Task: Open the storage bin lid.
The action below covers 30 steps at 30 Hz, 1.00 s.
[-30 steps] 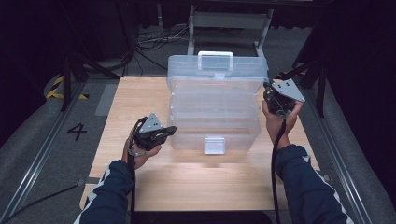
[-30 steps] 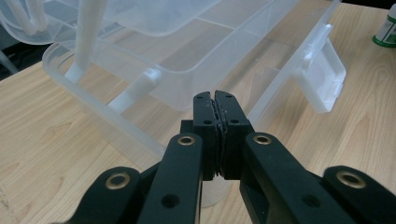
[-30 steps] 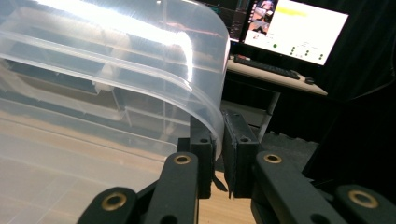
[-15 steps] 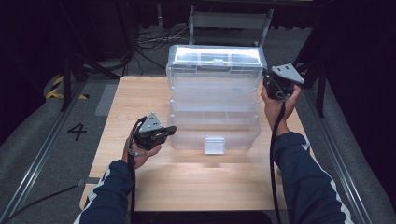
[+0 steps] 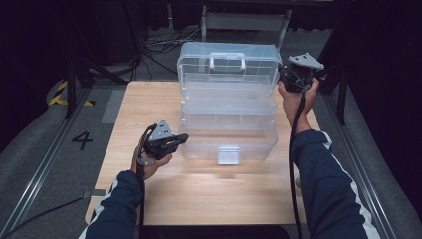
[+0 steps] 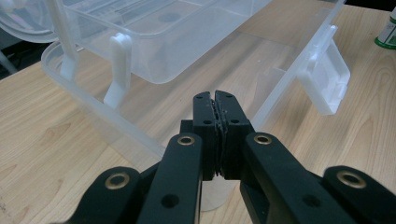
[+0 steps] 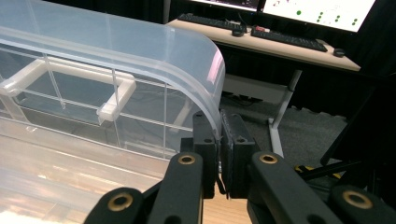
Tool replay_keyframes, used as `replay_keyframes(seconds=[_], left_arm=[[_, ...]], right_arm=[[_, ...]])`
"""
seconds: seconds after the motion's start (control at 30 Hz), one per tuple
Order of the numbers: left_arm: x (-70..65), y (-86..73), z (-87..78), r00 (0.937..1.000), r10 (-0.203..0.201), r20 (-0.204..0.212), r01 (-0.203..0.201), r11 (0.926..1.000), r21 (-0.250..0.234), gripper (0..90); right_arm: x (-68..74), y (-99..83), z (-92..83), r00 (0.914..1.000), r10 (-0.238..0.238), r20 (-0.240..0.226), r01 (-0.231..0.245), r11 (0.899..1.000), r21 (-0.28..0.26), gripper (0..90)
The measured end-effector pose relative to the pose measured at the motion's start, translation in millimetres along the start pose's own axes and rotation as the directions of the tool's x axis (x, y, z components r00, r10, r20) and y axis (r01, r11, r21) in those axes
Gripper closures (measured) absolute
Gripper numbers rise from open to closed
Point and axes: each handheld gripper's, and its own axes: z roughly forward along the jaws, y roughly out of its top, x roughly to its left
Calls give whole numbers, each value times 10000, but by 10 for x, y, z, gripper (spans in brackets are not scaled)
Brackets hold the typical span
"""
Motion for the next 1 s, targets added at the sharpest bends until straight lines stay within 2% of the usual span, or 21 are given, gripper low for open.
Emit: replay_keyframes(seconds=[0.4, 1.0], left_arm=[[4, -5, 19, 10000, -23, -67, 23, 10000, -18, 880], [4, -14, 29, 10000, -24, -87, 23, 10000, -68, 879]], right_arm=[[-83, 129, 204, 9993, 212, -322, -191, 9977, 644, 863], [-190, 295, 514, 9968, 238, -760, -99, 9838, 1787, 858]])
